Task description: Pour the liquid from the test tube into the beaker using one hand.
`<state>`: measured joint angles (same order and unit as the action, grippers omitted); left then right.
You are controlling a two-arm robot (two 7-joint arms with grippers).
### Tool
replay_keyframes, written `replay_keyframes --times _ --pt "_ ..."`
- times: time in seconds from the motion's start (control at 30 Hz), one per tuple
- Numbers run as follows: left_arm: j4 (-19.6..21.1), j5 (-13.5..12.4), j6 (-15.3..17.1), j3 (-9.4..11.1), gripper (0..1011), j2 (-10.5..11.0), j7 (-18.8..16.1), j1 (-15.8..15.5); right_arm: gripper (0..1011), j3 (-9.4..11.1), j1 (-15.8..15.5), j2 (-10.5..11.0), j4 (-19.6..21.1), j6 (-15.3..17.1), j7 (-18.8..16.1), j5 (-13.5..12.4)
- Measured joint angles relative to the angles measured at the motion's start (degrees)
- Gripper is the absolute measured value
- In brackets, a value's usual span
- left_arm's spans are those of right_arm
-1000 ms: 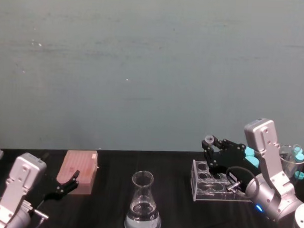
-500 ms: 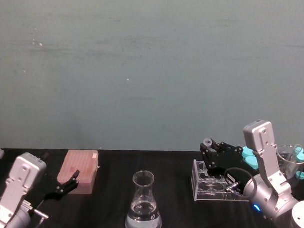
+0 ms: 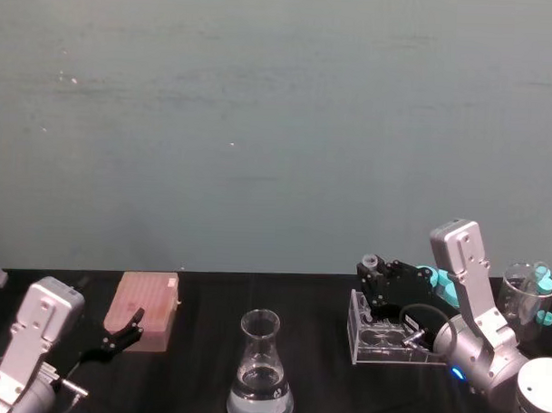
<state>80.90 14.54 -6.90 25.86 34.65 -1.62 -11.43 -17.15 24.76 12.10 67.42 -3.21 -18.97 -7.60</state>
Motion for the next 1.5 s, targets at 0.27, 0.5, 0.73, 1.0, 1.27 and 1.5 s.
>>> replay_keyframes --times 0.27,0.5,0.73,1.0,1.27,1.5 --pt "0.0 0.0 0.0 0.0 1000 0.0 0.0 0.0 209 -0.3 0.8 -0.3 -2.2 -0.1 -0.4 0.0" --pt "0.0 0.0 0.0 0.0 1000 0.0 0.0 0.0 209 -0.5 1.2 -0.5 -4.0 -0.1 -0.5 -0.1" --pt "0.0 0.0 0.0 0.0 1000 0.0 0.0 0.0 209 -0.5 1.7 -0.7 -5.7 -0.2 -0.6 -0.3" --pt "0.0 0.0 0.0 0.0 1000 0.0 0.0 0.0 209 -0.5 2.1 -0.9 -6.9 -0.5 -0.6 -0.3" --pt "0.0 0.0 0.0 0.0 1000 0.0 0.0 0.0 209 -0.5 2.7 -1.1 -8.2 -0.4 -1.6 -0.7" --pt "0.0 0.0 0.0 0.0 1000 0.0 0.0 0.0 209 -0.5 2.7 -1.1 -8.2 -0.4 -1.6 -0.7"
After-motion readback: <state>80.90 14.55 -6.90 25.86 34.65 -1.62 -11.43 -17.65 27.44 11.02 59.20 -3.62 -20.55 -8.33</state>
